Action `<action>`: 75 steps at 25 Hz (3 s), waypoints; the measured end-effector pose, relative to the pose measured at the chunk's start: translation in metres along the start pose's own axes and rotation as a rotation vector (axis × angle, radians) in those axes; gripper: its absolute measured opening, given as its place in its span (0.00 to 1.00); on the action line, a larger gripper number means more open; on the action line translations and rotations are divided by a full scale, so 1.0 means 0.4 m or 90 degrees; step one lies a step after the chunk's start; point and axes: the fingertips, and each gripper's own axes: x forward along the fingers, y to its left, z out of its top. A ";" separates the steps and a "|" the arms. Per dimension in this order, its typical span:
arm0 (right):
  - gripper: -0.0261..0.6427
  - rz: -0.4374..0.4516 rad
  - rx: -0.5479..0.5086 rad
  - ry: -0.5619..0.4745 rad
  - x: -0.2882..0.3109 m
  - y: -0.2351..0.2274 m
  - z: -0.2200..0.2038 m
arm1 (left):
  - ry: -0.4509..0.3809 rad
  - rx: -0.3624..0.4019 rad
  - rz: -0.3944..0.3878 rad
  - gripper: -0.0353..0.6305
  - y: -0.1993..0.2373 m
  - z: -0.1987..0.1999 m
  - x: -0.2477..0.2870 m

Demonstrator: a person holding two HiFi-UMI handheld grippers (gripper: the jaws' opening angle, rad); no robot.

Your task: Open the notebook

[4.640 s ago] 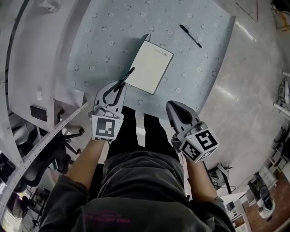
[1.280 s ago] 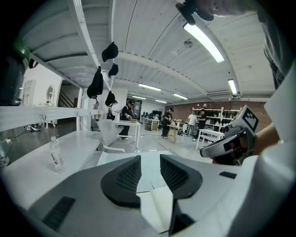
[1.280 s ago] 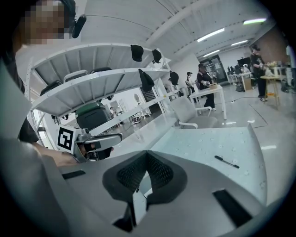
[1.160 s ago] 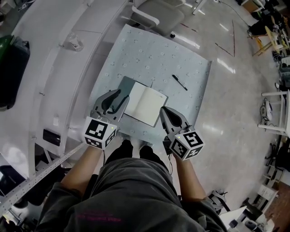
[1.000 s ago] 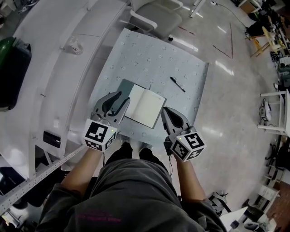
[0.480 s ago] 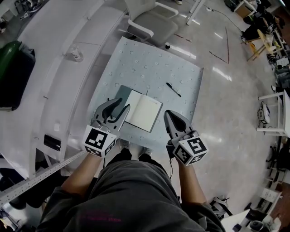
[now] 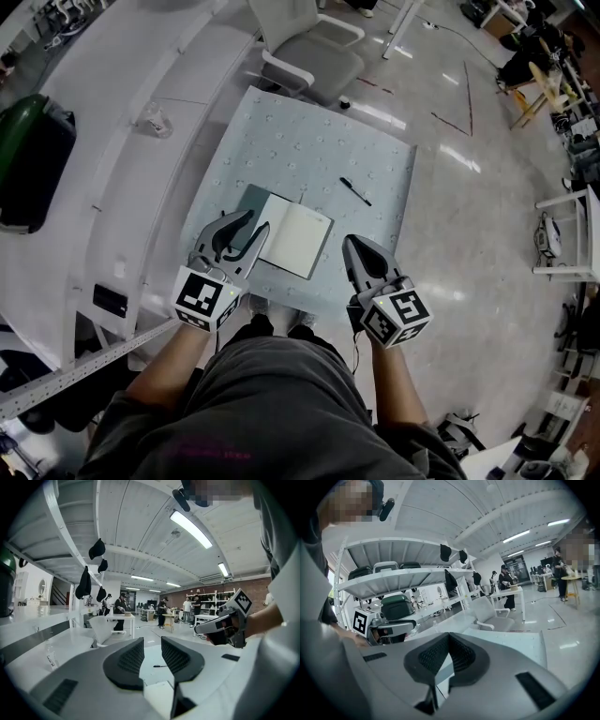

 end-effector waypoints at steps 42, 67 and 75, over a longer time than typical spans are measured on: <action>0.04 0.054 -0.033 0.006 -0.024 0.012 0.003 | -0.022 0.016 -0.038 0.06 -0.114 0.049 0.018; 0.04 0.082 -0.047 0.026 -0.047 0.011 -0.025 | -0.014 0.009 -0.031 0.06 -0.157 0.031 0.025; 0.04 0.097 -0.064 0.041 -0.054 0.008 -0.038 | -0.007 0.003 -0.019 0.06 -0.173 0.014 0.026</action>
